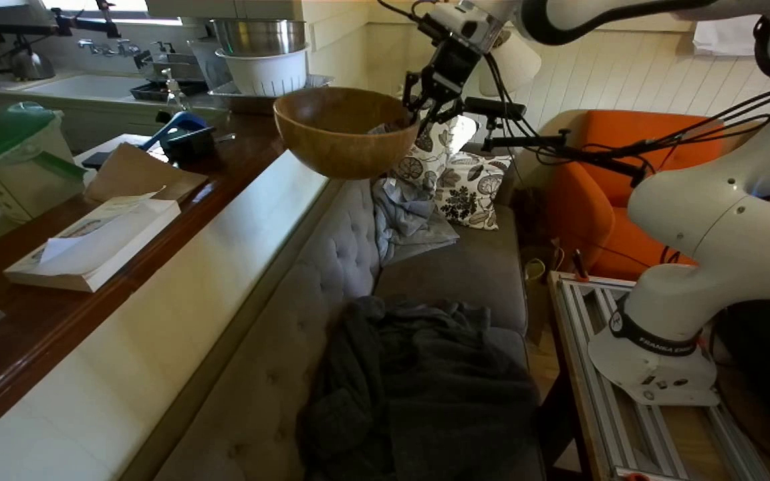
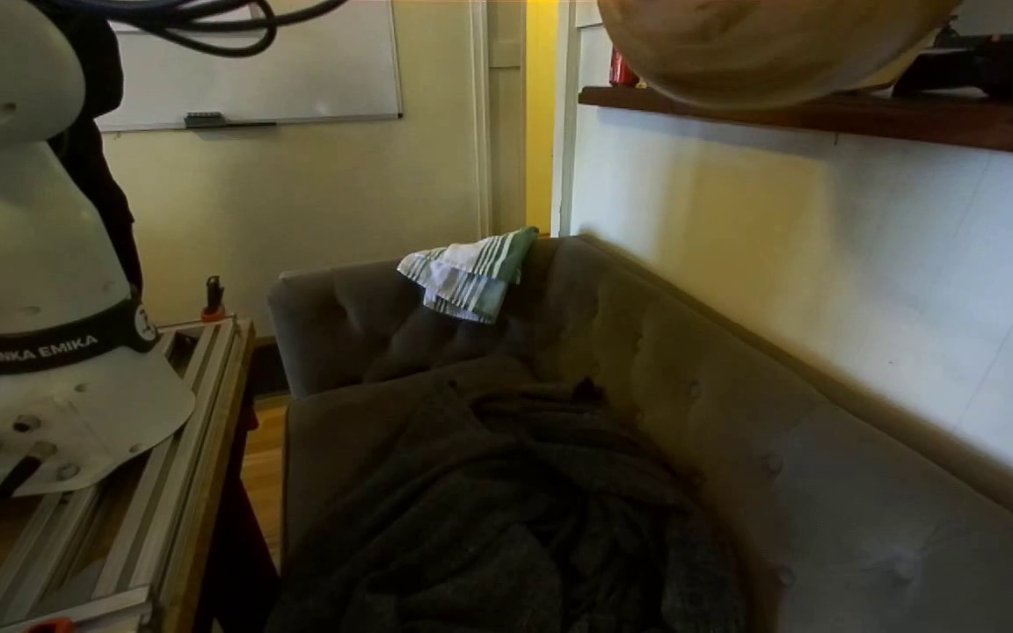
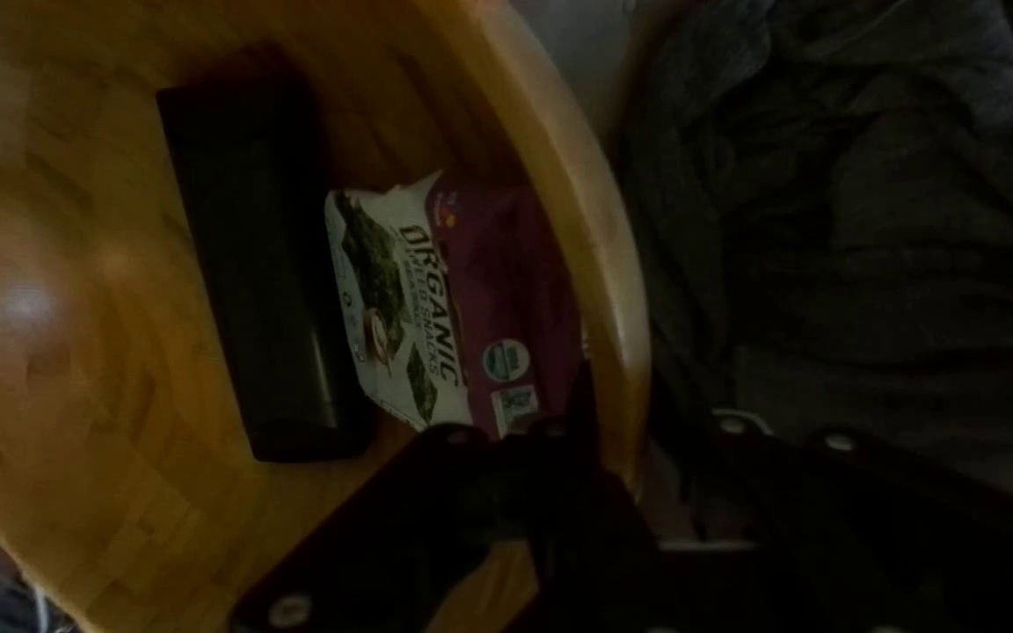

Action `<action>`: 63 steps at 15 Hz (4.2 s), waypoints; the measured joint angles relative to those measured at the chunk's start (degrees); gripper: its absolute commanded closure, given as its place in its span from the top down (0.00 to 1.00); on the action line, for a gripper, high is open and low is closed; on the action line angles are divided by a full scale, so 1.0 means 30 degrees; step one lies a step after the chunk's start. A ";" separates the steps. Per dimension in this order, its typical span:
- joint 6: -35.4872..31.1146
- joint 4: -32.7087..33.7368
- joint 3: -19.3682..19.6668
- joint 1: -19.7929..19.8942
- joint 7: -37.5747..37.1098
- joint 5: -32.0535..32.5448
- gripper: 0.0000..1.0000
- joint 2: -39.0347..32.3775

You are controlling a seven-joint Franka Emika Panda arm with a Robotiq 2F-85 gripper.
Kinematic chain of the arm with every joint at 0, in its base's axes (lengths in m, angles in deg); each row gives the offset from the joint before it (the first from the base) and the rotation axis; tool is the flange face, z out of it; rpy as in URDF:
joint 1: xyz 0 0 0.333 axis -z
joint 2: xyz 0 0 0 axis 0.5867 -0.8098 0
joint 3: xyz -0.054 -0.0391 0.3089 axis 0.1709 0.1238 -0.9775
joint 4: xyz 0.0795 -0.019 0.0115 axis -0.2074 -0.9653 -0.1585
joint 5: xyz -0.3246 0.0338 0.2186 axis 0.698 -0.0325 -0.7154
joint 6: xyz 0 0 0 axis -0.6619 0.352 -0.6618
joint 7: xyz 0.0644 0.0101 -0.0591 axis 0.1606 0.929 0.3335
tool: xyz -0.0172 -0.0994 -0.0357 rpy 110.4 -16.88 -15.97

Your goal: Pick up the bowl and put it on the shelf

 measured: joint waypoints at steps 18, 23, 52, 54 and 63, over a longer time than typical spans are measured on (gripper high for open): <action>0.2421 0.2106 0.0330 -0.4271 -0.1501 0.1728 0.04 -0.1189; 0.5119 0.6550 0.1033 -0.8453 0.0448 0.1714 0.04 -0.0329; 0.2966 1.6414 2.4337 -2.9830 0.2898 -0.7221 0.04 0.9056; 0.2769 1.6907 2.7115 -3.2265 0.2777 -0.7416 0.04 0.9442; 0.2412 1.8290 3.7771 -4.1813 0.1835 -0.8765 0.04 0.9351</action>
